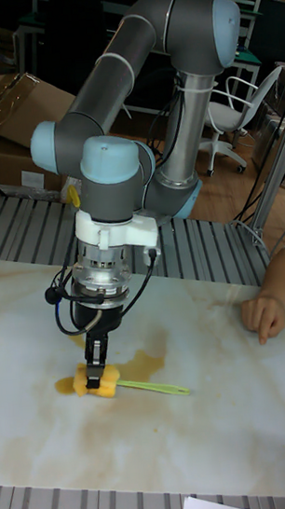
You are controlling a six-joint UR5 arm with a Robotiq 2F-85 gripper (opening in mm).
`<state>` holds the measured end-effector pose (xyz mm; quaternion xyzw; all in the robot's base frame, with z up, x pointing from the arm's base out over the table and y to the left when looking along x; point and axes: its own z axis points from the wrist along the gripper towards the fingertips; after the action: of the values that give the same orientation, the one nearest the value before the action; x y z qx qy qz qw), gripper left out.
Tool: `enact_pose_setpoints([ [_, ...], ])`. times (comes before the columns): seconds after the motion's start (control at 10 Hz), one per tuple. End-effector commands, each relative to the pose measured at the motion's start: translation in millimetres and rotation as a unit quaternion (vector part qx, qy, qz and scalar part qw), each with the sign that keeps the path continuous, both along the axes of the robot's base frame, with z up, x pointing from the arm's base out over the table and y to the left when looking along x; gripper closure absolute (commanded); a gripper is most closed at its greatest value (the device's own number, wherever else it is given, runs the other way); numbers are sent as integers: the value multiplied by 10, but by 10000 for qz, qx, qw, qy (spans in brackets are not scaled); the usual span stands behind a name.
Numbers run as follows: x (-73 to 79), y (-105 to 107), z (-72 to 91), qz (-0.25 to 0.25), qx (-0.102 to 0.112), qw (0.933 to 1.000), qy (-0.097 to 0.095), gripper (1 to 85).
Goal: Scrub the table with a brush
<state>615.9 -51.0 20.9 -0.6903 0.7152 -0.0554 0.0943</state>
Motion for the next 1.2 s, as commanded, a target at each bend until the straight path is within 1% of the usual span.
enact_pose_setpoints([
  [0.0,39,25,1,-52,155,9998,-108,843],
  [0.1,109,-25,15,205,77,9996,-171,843],
  [0.2,140,-80,18,358,14,9991,-226,843],
  [0.4,97,-280,68,452,-129,9984,-319,843],
  [0.5,45,-331,63,427,-117,9984,-356,843],
  [0.7,-164,-331,-22,144,200,9991,-346,843],
  [1.0,-541,-364,-127,-322,358,9987,-193,843],
  [1.1,-744,-374,-152,-581,425,9974,-49,843],
])
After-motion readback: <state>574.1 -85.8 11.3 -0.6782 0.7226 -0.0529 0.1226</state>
